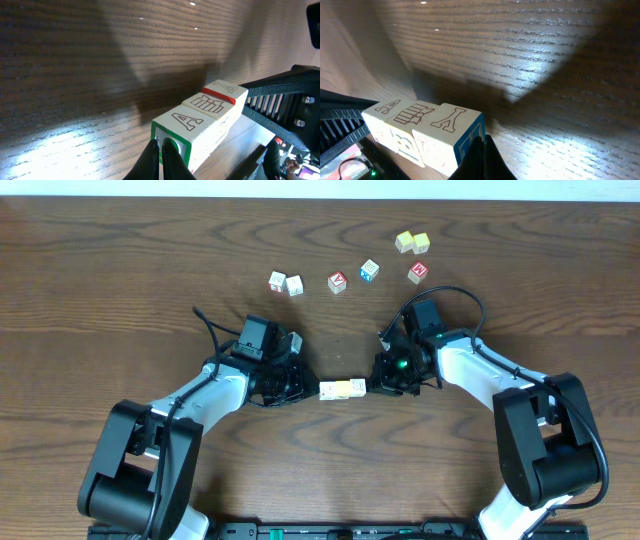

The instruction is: Lift 3 blocks

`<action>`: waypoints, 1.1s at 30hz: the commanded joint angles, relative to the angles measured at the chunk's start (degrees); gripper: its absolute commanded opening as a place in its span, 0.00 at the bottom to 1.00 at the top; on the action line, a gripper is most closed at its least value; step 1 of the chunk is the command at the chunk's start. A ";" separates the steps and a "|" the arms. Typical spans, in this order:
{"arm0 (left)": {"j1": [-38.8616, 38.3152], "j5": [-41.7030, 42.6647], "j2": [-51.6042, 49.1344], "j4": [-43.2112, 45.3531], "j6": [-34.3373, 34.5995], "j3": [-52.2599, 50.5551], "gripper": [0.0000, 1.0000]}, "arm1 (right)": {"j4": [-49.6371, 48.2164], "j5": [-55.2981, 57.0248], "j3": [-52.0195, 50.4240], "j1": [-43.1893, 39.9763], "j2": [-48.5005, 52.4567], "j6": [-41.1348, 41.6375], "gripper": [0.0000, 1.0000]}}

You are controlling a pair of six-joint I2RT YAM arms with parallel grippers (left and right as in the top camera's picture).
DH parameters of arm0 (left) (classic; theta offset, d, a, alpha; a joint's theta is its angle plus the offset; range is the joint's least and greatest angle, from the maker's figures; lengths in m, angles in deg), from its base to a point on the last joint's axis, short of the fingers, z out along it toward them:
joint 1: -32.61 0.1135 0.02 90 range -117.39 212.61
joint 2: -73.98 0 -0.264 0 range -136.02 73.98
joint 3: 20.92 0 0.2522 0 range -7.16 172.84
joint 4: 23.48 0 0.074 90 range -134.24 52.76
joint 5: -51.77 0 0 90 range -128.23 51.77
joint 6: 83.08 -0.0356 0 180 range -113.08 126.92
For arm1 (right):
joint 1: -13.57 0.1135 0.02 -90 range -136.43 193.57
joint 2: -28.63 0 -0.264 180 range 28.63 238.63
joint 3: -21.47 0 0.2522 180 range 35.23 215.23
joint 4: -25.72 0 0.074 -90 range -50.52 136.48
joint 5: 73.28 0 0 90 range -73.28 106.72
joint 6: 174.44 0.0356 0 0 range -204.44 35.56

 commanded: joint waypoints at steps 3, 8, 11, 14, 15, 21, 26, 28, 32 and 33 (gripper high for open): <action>-2.27 5.75 2.51 0.68 -0.74 0.26 0.07 | -0.48 -11.02 1.07 3.65 -3.17 -0.74 0.01; -2.27 5.62 2.91 0.50 -0.52 0.26 0.07 | -0.46 -10.95 1.07 4.04 -4.72 -0.42 0.01; -2.27 5.68 2.91 0.50 0.00 0.26 0.07 | -0.26 -11.02 1.07 4.04 -4.87 -0.26 0.01; -2.27 5.86 2.91 0.50 0.35 0.26 0.07 | 0.24 -11.06 1.07 4.07 -4.90 -0.28 0.01; -2.27 5.86 2.91 0.48 0.42 0.26 0.07 | 0.42 -11.06 1.09 4.07 -4.92 -0.28 0.01; -2.27 6.34 2.95 0.50 0.76 0.26 0.06 | 0.74 -11.06 1.29 4.39 -4.94 -0.28 0.01; -2.27 6.27 4.50 0.48 0.76 0.26 0.07 | 0.76 -11.06 1.29 4.42 -5.64 -0.26 0.01; -2.27 6.25 5.53 0.50 0.76 0.26 0.07 | 0.76 -11.04 1.29 4.42 -6.45 -0.11 0.01; -2.27 6.01 7.10 0.50 0.76 0.26 0.07 | 0.74 -11.04 1.29 4.42 -8.48 -0.07 0.01; -2.27 6.01 7.21 0.48 0.76 0.26 0.07 | 0.74 -11.04 1.29 4.42 -8.87 -0.04 0.01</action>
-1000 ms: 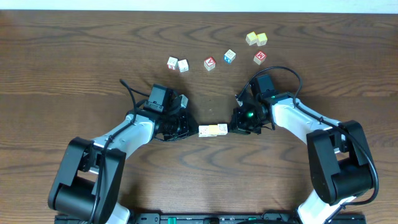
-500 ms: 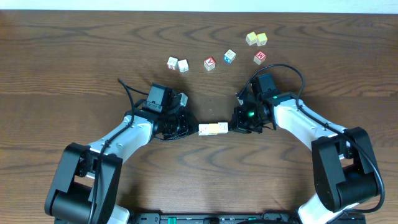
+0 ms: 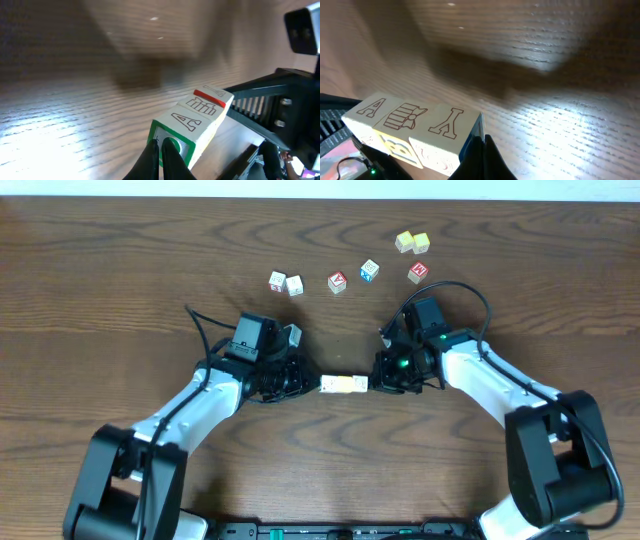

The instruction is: Lift 3 blocks

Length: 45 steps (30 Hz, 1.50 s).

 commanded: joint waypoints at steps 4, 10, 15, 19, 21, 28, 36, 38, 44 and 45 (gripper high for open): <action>-2.27 6.03 1.01 0.39 0.52 0.26 0.07 | -0.70 -13.00 1.29 3.56 -4.20 0.20 0.01; -2.27 6.08 1.09 -0.35 0.76 0.26 0.07 | 0.09 -13.00 1.29 3.56 -4.63 0.33 0.01; -2.27 6.08 1.20 -0.33 1.84 0.26 0.07 | 0.28 -12.96 1.29 3.61 -6.84 0.35 0.01; -2.40 6.29 1.33 -0.31 1.88 0.26 0.07 | 0.55 -12.74 1.29 4.35 -8.39 0.98 0.01; -2.49 6.29 1.73 -0.31 2.05 0.26 0.07 | 0.57 -12.39 1.29 5.05 -8.46 1.16 0.01; -2.60 6.03 4.68 -0.35 2.08 0.26 0.07 | 1.16 -8.00 1.29 7.91 -8.46 2.14 0.01; -2.60 6.08 5.16 -1.40 2.05 0.26 0.07 | 2.40 -5.66 1.27 8.44 -8.44 2.25 0.01; -2.60 6.08 5.38 -1.38 2.05 0.26 0.07 | 2.38 -5.66 1.27 8.44 -8.44 2.25 0.01; -2.60 6.08 6.73 -1.40 2.05 0.26 0.07 | 2.38 -5.25 1.27 8.44 -8.44 2.25 0.01; -2.60 6.08 7.04 -1.40 2.08 0.26 0.07 | 2.38 -5.18 1.27 8.44 -8.44 2.25 0.01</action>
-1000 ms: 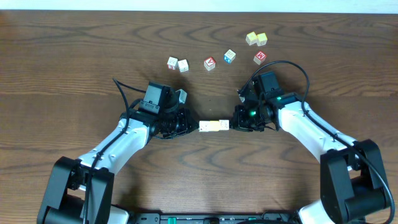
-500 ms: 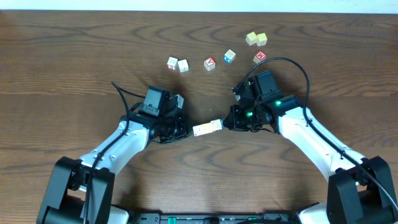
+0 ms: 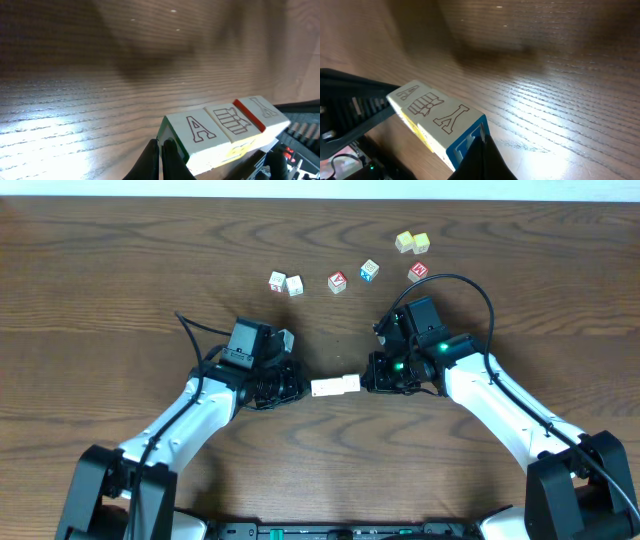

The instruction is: Lift 3 blocks

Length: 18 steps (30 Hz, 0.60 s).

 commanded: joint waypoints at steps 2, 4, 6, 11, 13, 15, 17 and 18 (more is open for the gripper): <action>-2.60 9.70 3.21 1.95 0.52 2.14 0.07 | -0.63 -10.21 0.81 3.67 0.00 0.63 0.01; -2.60 9.66 3.52 1.95 0.52 2.14 0.07 | -0.66 -10.21 0.81 3.67 0.00 0.63 0.01; -2.60 9.35 3.54 1.75 0.52 2.14 0.07 | -0.68 -10.23 0.81 3.67 0.00 0.63 0.01; -2.60 9.29 3.54 1.57 0.52 2.14 0.07 | -0.96 -10.25 0.81 3.67 0.00 0.68 0.01; -2.60 9.29 3.54 1.55 0.50 2.14 0.07 | -1.09 -10.25 0.81 3.67 0.00 0.70 0.01; -2.60 9.29 3.54 1.55 0.52 2.14 0.07 | -1.31 -10.56 0.81 3.61 0.00 0.85 0.01; -2.60 9.29 3.54 1.55 0.55 2.14 0.07 | -1.73 -11.21 0.81 3.61 0.00 0.96 0.01; -2.60 9.29 3.54 1.55 0.55 2.14 0.07 | -1.90 -11.32 0.81 3.61 0.00 1.27 0.01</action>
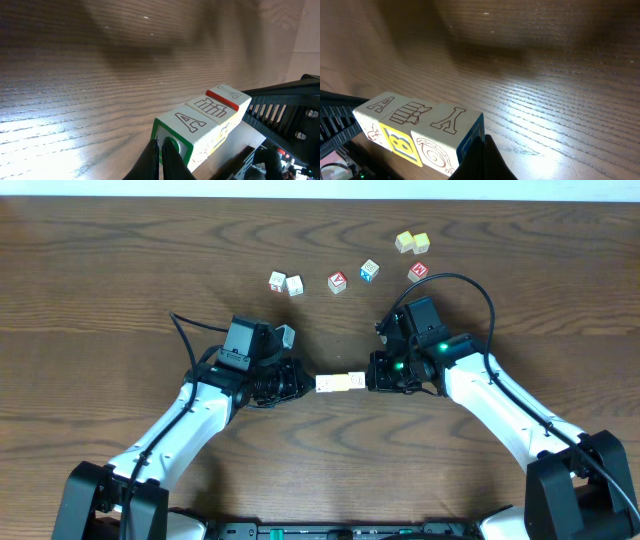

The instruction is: Lift 3 blocks

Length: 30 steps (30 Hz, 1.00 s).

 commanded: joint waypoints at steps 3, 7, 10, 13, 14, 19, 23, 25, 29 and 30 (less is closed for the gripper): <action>-2.60 7.61 0.81 1.18 0.55 2.14 0.07 | -1.84 -13.62 0.81 3.61 -0.04 1.09 0.01; -2.60 7.58 0.81 1.18 0.52 2.14 0.07 | -1.90 -13.62 0.83 3.61 -0.04 1.09 0.01; -2.60 7.58 0.81 1.20 0.52 2.14 0.07 | -1.92 -13.62 0.83 3.61 -0.04 1.09 0.01; -2.60 7.58 0.81 1.20 0.52 2.14 0.07 | -2.14 -13.64 0.83 3.61 -0.04 1.11 0.01; -2.60 7.58 0.81 1.20 0.52 2.14 0.07 | -2.25 -13.64 0.83 3.61 -0.04 1.33 0.01; -2.60 7.43 0.79 1.20 0.52 2.14 0.07 | -2.29 -13.64 0.83 3.61 -0.04 1.51 0.01; -2.60 7.17 0.79 1.20 0.52 2.14 0.07 | -2.29 -13.64 0.83 3.61 -0.04 1.51 0.01; -2.60 7.17 0.79 1.20 0.52 2.14 0.07 | -2.29 -13.64 0.83 3.61 -0.04 1.51 0.01; -2.60 7.17 0.79 1.20 0.52 2.14 0.07 | -2.27 -13.64 0.83 3.61 -0.04 1.51 0.01; -2.60 7.17 0.79 1.20 0.52 2.14 0.07 | -2.27 -13.64 0.83 3.61 -0.04 1.53 0.01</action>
